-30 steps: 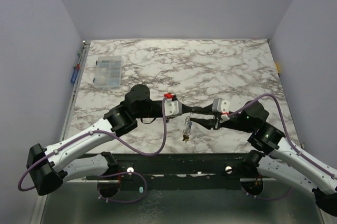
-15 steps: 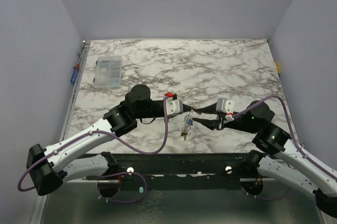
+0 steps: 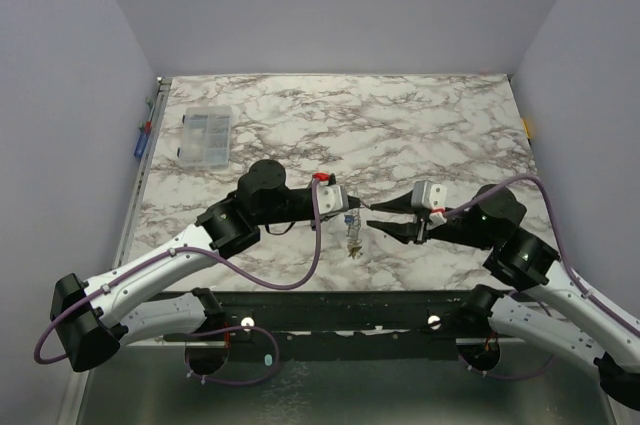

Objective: Put the keys on the keyring

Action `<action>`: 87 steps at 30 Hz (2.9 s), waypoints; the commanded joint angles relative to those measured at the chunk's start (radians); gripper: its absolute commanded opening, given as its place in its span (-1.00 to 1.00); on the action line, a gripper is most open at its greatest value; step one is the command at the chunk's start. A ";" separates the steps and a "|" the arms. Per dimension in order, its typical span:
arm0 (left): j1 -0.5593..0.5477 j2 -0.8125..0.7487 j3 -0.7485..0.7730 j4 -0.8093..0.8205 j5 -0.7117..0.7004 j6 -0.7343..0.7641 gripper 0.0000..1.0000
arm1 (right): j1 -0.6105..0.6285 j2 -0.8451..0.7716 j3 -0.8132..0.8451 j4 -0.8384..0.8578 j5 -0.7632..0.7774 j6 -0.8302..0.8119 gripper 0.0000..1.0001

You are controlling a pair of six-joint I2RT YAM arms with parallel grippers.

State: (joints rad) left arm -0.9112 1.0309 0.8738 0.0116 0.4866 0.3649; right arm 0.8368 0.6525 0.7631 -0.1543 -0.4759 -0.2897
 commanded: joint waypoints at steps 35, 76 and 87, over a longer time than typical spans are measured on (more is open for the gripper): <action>0.001 -0.049 -0.077 0.090 -0.017 -0.013 -1.00 | 0.007 0.192 0.059 -0.065 0.104 -0.046 -0.45; 0.001 -0.031 -0.085 0.067 -0.013 0.002 -0.36 | 0.008 0.181 0.039 -0.046 0.101 -0.130 -0.99; 0.001 -0.145 -0.076 -0.086 -0.009 0.118 -0.10 | 0.008 0.110 0.025 -0.146 0.050 -0.299 -0.99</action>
State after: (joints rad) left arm -0.9108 0.9436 0.7929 0.0067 0.4740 0.3859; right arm 0.8387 0.8017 0.7956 -0.2790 -0.3866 -0.5003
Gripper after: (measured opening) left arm 0.451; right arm 0.016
